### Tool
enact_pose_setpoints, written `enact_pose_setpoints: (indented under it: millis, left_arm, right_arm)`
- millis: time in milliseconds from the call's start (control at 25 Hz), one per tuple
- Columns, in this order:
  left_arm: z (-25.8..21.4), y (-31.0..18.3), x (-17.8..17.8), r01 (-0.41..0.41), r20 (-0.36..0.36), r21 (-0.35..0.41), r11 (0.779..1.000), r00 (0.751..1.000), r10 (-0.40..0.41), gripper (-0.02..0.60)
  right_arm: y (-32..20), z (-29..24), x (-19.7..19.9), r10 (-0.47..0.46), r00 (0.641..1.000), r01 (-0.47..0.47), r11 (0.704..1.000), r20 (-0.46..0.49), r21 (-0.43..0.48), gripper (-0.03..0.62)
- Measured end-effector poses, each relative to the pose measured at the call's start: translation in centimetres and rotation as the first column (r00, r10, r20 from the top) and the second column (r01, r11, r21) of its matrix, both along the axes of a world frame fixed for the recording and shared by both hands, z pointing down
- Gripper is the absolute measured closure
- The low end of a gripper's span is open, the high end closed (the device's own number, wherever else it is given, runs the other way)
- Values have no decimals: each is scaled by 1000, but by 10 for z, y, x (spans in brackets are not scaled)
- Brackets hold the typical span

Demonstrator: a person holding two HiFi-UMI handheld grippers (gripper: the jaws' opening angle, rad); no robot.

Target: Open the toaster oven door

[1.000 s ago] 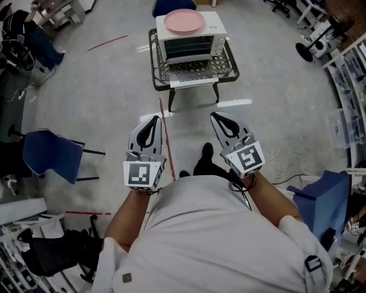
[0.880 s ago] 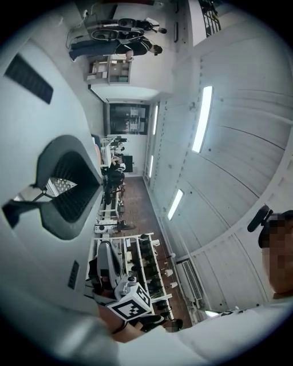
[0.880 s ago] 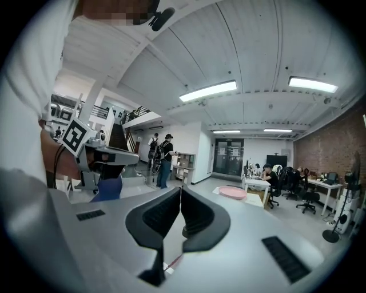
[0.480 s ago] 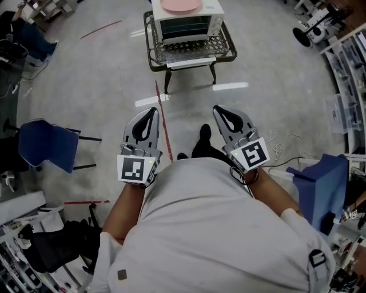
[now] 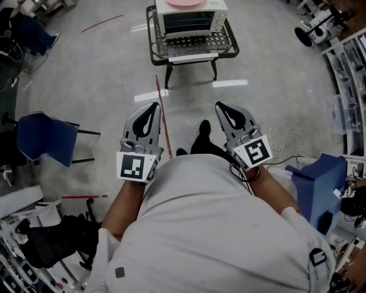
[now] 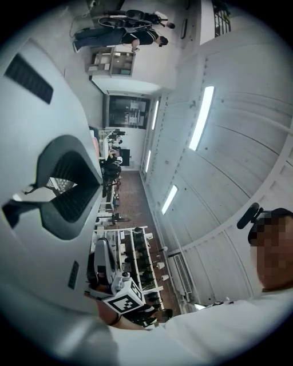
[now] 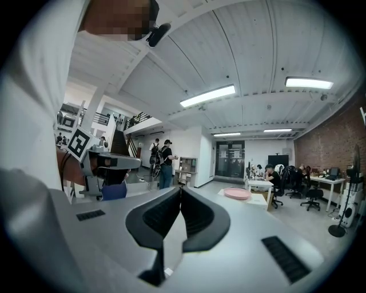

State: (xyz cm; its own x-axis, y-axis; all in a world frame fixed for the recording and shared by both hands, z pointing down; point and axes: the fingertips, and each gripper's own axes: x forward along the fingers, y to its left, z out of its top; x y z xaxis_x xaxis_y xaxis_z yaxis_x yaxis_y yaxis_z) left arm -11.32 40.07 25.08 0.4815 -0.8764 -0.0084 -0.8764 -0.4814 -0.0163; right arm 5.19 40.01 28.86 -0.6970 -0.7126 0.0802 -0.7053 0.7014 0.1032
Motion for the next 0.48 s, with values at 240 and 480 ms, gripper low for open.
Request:
enact_pose_setpoints:
  millis: [240, 480]
  left_arm:
    - [1, -3, -1, 8, -13, -12, 1000, 1000, -8, 565]
    - [4, -7, 3, -6, -15, -18, 1000, 1000, 5, 565]
  right_arm:
    - [1, -2, -5, -14, 1000, 14, 1000, -3, 3, 574]
    - [-9, -6, -4, 3, 1000, -3, 1000, -14, 1, 576]
